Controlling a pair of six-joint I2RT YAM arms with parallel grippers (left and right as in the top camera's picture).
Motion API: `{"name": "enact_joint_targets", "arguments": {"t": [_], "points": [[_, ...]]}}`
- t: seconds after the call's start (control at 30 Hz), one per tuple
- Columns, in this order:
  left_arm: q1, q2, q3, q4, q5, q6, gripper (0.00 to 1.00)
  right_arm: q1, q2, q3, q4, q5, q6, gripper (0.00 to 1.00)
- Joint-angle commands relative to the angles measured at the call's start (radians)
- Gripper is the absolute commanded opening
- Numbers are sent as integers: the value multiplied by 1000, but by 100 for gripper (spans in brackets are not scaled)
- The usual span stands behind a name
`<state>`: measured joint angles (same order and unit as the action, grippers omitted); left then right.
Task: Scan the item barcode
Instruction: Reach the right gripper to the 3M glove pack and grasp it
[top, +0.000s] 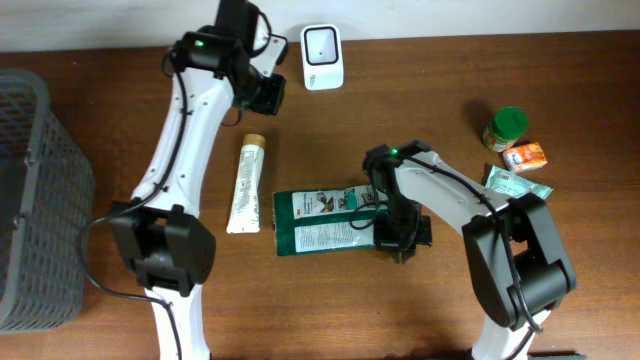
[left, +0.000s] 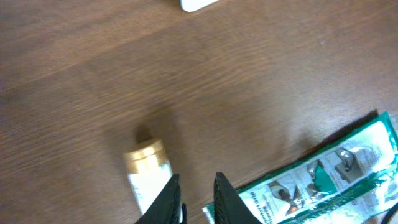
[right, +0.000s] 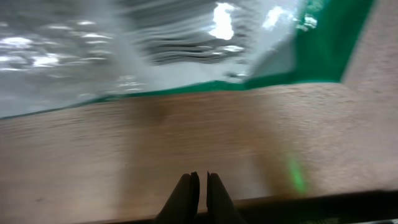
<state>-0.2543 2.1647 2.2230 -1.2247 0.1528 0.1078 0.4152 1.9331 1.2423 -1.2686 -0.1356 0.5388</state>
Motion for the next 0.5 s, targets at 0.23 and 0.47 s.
{"name": "enact_joint_targets", "arguments": {"t": [0.23,0.47], "points": [[-70,50,-31,-83,2,48,0,-71,1,-29,76,43,-7,4],[-85,50,-173,-10,78,142,0,-78,1,-29,161,59,-11,4]]}}
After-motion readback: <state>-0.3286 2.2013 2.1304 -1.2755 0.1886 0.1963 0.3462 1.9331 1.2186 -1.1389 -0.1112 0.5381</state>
